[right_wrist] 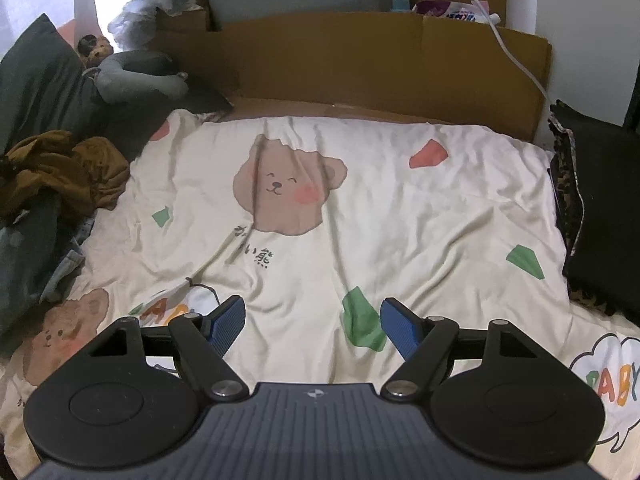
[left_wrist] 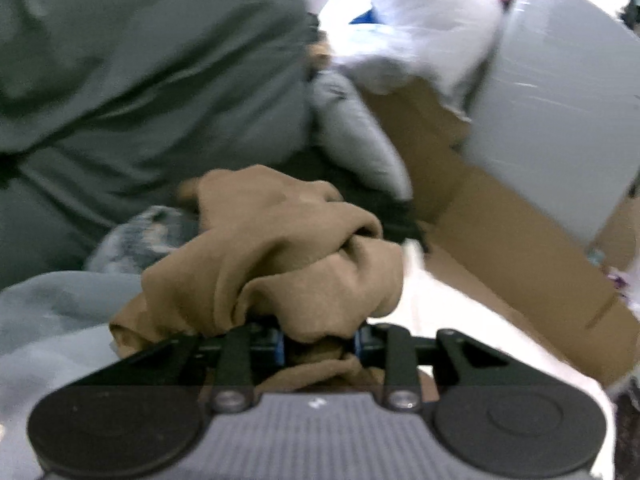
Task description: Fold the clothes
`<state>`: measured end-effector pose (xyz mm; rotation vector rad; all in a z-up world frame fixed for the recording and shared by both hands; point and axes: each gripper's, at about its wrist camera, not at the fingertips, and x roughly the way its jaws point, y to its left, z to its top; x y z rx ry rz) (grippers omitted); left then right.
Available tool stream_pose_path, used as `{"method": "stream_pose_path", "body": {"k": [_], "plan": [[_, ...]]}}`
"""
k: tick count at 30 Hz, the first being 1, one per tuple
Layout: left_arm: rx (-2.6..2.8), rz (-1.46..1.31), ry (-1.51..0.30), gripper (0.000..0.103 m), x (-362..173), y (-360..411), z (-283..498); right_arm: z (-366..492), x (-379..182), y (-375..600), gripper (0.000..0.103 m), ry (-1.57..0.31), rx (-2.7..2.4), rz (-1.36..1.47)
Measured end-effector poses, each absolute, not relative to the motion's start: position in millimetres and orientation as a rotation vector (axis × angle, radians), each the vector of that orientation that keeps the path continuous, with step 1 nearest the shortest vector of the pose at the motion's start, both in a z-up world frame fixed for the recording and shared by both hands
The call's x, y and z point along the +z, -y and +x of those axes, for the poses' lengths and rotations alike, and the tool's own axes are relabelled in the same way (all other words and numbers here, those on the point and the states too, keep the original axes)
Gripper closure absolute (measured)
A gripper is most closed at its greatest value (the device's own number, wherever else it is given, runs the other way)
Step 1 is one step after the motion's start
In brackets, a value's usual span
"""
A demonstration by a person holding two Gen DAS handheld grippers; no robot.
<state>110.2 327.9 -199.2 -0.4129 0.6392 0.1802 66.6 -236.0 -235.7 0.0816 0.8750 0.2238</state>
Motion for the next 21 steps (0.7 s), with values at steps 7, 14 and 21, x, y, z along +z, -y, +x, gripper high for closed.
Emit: {"method": "stream_pose_path", "body": {"k": [7,14,21], "plan": [[0.001,-0.402,-0.641,0.075,-188.5,-267.8,115.6,66.4,-231.6,240.2,0.024,-0.86,0.211,0.106],[-0.187,-0.391,-0.65,0.079,-179.9,-213.6,112.0,63.9,-231.2,242.1,0.024,-0.855,0.259,0.127],[-0.384,-0.403,-0.67,0.087,-169.7,-161.6,108.2,63.4,-225.8,243.5,0.024,-0.838,0.257,0.14]]}}
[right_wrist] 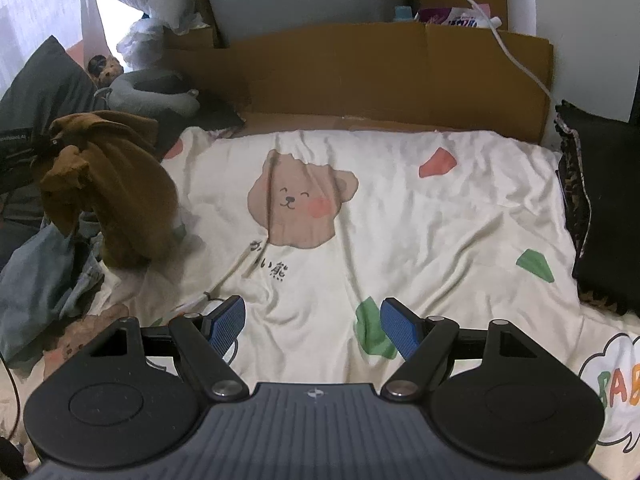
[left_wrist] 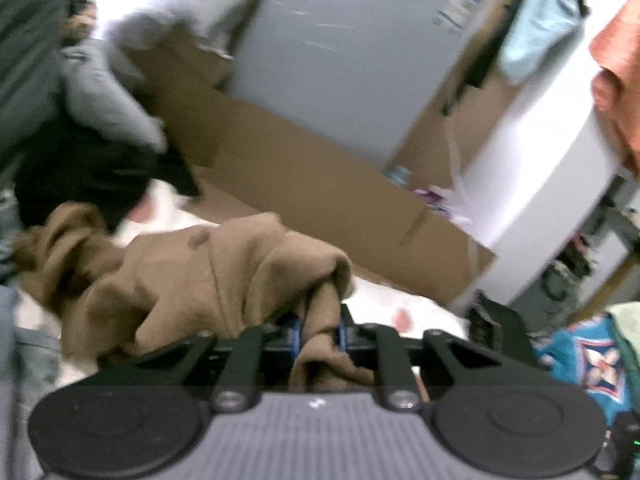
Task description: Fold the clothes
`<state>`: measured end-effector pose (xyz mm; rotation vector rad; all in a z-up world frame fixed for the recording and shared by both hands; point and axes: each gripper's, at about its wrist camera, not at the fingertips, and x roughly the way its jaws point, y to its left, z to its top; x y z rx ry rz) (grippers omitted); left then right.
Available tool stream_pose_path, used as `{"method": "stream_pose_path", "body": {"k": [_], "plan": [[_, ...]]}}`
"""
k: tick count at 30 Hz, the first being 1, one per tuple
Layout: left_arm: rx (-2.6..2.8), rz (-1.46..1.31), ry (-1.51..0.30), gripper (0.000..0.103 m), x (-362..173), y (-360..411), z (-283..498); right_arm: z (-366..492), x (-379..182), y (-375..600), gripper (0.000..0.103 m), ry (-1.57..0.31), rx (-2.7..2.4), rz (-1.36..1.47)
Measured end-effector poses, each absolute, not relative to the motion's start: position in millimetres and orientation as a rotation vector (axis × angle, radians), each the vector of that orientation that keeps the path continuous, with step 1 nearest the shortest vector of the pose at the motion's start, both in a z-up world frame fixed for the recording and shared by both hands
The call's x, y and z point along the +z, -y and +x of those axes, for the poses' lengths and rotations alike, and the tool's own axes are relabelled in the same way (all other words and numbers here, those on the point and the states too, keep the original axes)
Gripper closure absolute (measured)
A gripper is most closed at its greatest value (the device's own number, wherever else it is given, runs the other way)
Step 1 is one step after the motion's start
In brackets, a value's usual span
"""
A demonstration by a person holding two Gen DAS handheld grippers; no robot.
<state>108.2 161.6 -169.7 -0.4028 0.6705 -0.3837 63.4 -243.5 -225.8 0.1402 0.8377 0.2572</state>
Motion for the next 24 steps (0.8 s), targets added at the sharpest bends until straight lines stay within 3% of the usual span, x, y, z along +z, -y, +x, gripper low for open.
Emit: {"method": "stream_pose_path", "body": {"k": [18,24], "plan": [[-0.765,-0.418,-0.713,0.089,-144.5,-38.1,73.7,42.8,-206.6,240.3,0.021,-0.757,0.403,0.2],[-0.877,-0.43,-0.717,0.089,-131.7,0.5,66.2,36.6,-196.6,239.0,0.015,-0.686,0.438,0.21]]}}
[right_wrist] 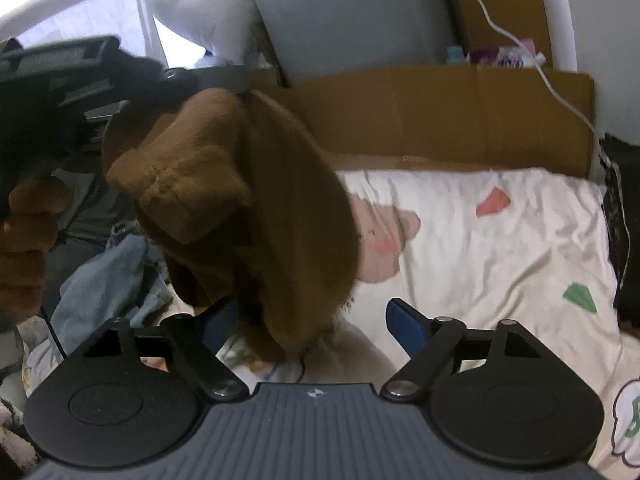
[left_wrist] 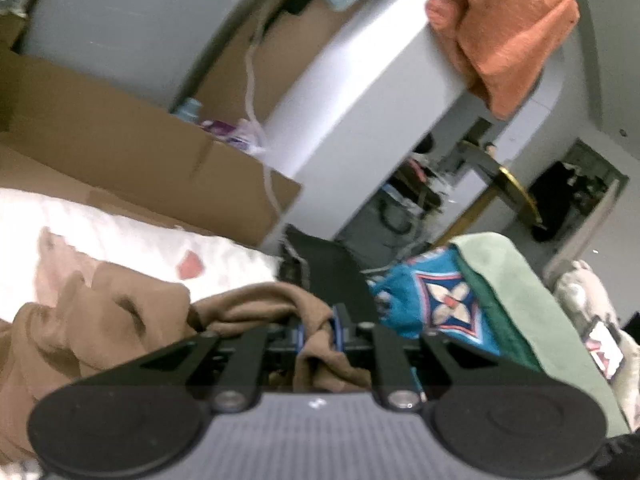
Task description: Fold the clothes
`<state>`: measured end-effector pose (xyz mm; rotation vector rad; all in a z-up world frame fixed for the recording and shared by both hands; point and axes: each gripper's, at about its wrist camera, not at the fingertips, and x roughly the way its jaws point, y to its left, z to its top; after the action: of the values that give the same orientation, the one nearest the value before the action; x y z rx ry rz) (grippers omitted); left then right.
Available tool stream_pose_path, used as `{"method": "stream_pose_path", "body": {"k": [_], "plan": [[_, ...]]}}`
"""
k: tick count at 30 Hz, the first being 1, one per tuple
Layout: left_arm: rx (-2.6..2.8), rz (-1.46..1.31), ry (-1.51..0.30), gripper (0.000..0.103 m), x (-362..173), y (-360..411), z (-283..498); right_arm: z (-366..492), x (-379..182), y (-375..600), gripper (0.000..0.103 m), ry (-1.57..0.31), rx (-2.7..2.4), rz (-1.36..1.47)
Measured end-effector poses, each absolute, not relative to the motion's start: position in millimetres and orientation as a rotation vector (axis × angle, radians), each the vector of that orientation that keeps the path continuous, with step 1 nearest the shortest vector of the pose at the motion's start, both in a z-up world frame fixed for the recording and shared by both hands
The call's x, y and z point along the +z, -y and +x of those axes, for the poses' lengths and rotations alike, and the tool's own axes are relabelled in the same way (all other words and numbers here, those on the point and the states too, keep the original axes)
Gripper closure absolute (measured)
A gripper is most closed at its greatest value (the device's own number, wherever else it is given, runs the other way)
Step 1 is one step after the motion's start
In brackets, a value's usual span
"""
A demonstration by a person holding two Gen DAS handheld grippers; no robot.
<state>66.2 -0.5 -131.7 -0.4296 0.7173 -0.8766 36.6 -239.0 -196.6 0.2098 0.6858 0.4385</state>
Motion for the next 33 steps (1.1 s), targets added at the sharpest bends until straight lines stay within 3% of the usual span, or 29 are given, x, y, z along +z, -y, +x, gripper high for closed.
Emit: {"method": "stream_pose_path", "body": {"k": [4,6,7,8,9,23,33], "plan": [[-0.932,-0.468,-0.718,0.089,-124.1,15.0,64.2,40.5,-194.1,243.9,0.015,-0.643,0.407,0.222],[-0.943,-0.5,-0.719,0.089,-122.1,16.0,66.2,44.3,-197.1,254.0,0.029,-0.635,0.416,0.287],[-0.946,-0.515,-0.72,0.089,-121.6,16.1,67.6,46.5,-199.1,259.2,0.057,-0.639,0.428,0.324],[-0.949,-0.528,-0.72,0.089,-121.1,16.1,69.0,49.8,-201.5,263.7,0.096,-0.658,0.429,0.35],[-0.945,-0.533,-0.717,0.089,-120.7,15.1,70.0,52.4,-203.7,268.0,0.101,-0.672,0.425,0.367],[-0.997,-0.552,-0.729,0.088,-117.6,23.4,71.0,29.9,-150.5,358.0,0.101,-0.455,0.245,0.411],[-1.021,-0.34,-0.858,0.081,-150.2,50.5,58.1,10.8,-140.4,407.0,0.101,-0.418,0.135,0.387]]}}
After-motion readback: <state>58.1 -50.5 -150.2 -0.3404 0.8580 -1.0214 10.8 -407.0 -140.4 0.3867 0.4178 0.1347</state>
